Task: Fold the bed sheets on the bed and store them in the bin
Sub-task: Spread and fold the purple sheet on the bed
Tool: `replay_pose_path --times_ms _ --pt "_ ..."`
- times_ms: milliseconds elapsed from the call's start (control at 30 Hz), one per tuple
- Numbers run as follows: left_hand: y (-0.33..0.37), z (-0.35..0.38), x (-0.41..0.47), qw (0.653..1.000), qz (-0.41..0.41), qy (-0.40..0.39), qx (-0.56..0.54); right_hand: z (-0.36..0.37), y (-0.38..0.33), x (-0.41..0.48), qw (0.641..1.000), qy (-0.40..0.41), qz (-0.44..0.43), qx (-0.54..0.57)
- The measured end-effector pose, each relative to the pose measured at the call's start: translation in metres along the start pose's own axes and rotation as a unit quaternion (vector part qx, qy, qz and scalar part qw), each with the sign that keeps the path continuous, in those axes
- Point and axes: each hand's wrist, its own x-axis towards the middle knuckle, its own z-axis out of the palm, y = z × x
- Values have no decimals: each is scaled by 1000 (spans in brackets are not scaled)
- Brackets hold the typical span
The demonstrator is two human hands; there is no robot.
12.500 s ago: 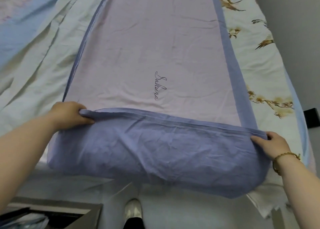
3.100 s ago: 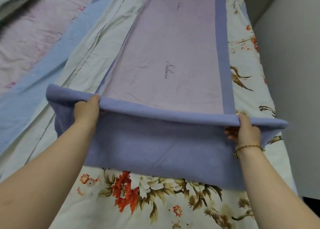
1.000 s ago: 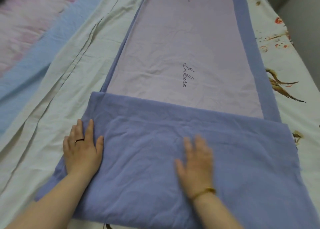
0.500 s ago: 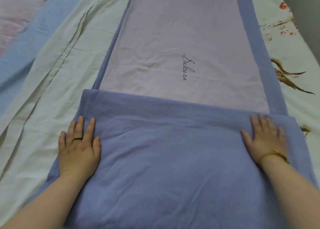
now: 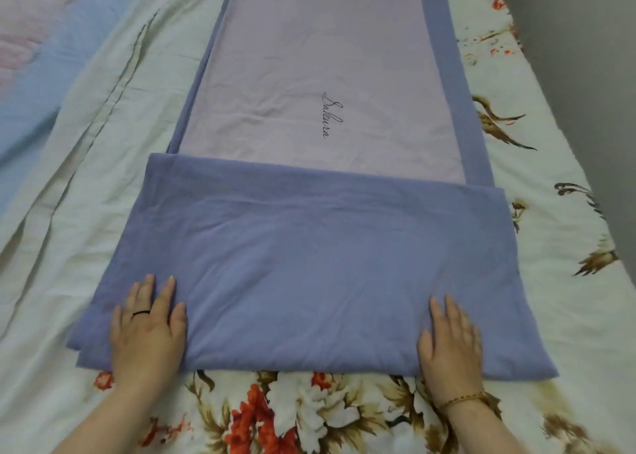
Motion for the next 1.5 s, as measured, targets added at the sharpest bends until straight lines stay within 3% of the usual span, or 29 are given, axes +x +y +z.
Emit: replay_pose_path --times_ms 67,133,167,233,267,367,433,500,600,800,1067,1500 --pt "-3 5 -39 995 -13 37 -93 6 6 -28 980 74 42 181" --pt "0 9 -74 962 -123 58 -235 6 9 -51 890 151 187 387" --pt "4 11 -88 931 -203 54 -299 5 11 -59 832 160 268 460" --pt "16 12 -106 855 -313 4 -414 5 15 -70 746 96 348 560" --pt "25 12 -110 814 -335 -32 -473 4 15 -72 713 44 348 607" --pt "54 2 -102 673 -359 -100 -638 -9 13 -59 564 -47 346 748" --pt "68 -4 -84 585 -386 -95 -707 -22 17 -42 500 -22 359 788" --pt "72 -5 -64 539 -414 -83 -729 -33 24 -25 467 -5 353 811" --pt "66 -1 -57 564 -424 -68 -705 -32 39 -16 482 8 344 806" --pt "57 -12 -70 619 -338 -31 -709 -35 54 -28 517 46 274 809" --pt "49 -29 -94 617 -292 -23 -731 -48 62 -46 516 84 204 828" --pt "-62 -57 -258 665 -271 -39 -695 -22 106 -248 545 53 241 801"
